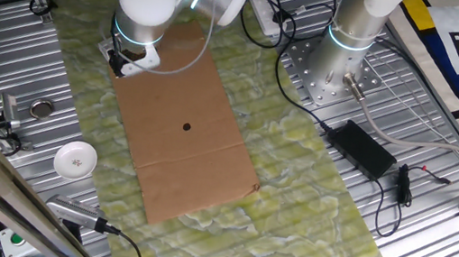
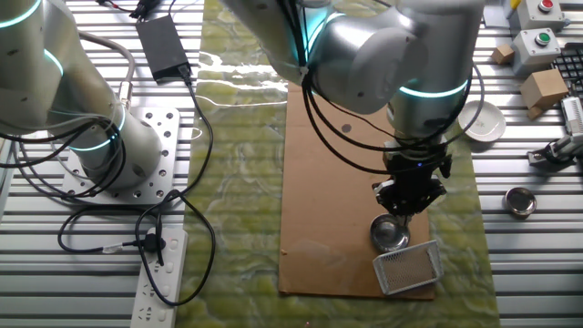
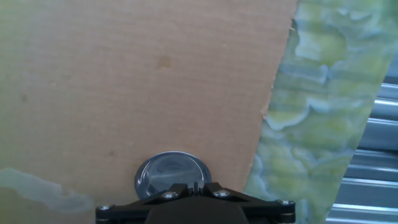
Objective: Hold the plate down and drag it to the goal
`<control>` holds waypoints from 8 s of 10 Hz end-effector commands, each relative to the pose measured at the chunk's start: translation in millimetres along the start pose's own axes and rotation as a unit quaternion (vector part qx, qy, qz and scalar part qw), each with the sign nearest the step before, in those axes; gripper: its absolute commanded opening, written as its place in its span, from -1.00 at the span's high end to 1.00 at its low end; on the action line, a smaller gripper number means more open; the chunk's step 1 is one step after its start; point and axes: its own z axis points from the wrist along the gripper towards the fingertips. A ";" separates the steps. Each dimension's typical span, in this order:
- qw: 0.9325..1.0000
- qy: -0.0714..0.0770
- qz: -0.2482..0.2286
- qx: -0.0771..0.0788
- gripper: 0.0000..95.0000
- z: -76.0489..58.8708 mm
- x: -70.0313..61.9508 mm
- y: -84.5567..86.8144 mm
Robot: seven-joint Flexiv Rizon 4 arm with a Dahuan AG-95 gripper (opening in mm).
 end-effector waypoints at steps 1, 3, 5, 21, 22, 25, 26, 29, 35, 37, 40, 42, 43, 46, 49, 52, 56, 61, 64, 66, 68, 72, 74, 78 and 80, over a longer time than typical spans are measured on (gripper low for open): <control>1.000 0.004 -0.021 -0.002 1.00 0.2 0.0 -0.3; 1.000 0.005 -0.026 0.000 1.00 -5.5 -0.7 0.6; 1.000 -0.001 -0.031 0.001 1.00 -10.3 -1.9 1.1; 0.999 0.018 -0.026 0.036 1.00 -7.0 -1.2 3.3; 0.999 0.021 -0.027 0.041 1.00 -1.8 0.0 6.6; 0.998 0.021 -0.034 0.047 1.00 12.9 3.1 7.2; 0.998 0.023 -0.037 0.050 1.00 16.9 4.9 6.3; 0.998 0.022 -0.041 0.053 1.00 23.8 11.1 5.6; 0.997 0.023 -0.048 0.057 1.00 35.1 15.9 4.5; 0.997 0.023 -0.050 0.057 1.00 37.1 17.8 5.1; 0.996 0.024 -0.054 0.060 1.00 40.7 20.7 5.4; 0.996 0.023 -0.056 0.061 1.00 43.3 22.9 5.5; 0.996 0.023 -0.057 0.062 1.00 44.6 24.5 5.7; 0.996 0.024 -0.060 0.064 1.00 46.7 27.7 6.3; 0.996 0.024 -0.064 0.065 1.00 48.1 30.6 7.1; 0.994 0.027 -0.076 0.068 1.00 50.5 31.7 6.9; 0.993 0.032 -0.086 0.068 1.00 51.0 32.5 7.1; 0.992 0.046 -0.095 0.066 1.00 51.2 32.8 7.1; 0.992 0.049 -0.100 0.067 1.00 53.6 32.9 6.6; 0.991 0.052 -0.101 0.067 1.00 54.5 33.0 6.4; 0.991 0.056 -0.103 0.068 1.00 54.3 34.5 6.9; 0.990 0.060 -0.105 0.070 1.00 54.9 34.9 6.9; 0.990 0.062 -0.107 0.072 1.00 55.2 36.2 7.3; 0.990 0.062 -0.108 0.073 1.00 57.3 39.5 8.2; 0.990 0.063 -0.105 0.072 1.00 57.3 39.5 8.2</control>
